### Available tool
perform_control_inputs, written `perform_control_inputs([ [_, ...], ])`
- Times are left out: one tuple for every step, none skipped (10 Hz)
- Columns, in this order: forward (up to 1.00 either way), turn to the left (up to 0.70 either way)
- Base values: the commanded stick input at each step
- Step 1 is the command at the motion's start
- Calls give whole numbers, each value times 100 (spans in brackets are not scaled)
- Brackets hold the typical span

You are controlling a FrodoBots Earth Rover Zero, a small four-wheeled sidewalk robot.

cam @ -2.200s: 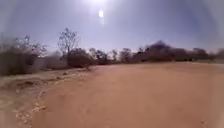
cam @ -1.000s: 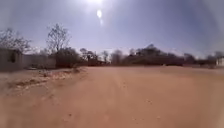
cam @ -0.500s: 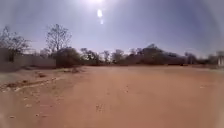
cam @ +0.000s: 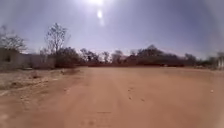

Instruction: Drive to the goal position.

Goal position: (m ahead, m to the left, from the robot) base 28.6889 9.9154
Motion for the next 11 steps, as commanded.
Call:
perform_control_inputs([
  [85, 0],
  [85, 0],
  [85, 0],
  [85, 0],
  [85, 0],
  [85, 0],
  [85, 0],
  [85, 0],
  [85, 0],
  [85, 0],
  [85, 0],
])
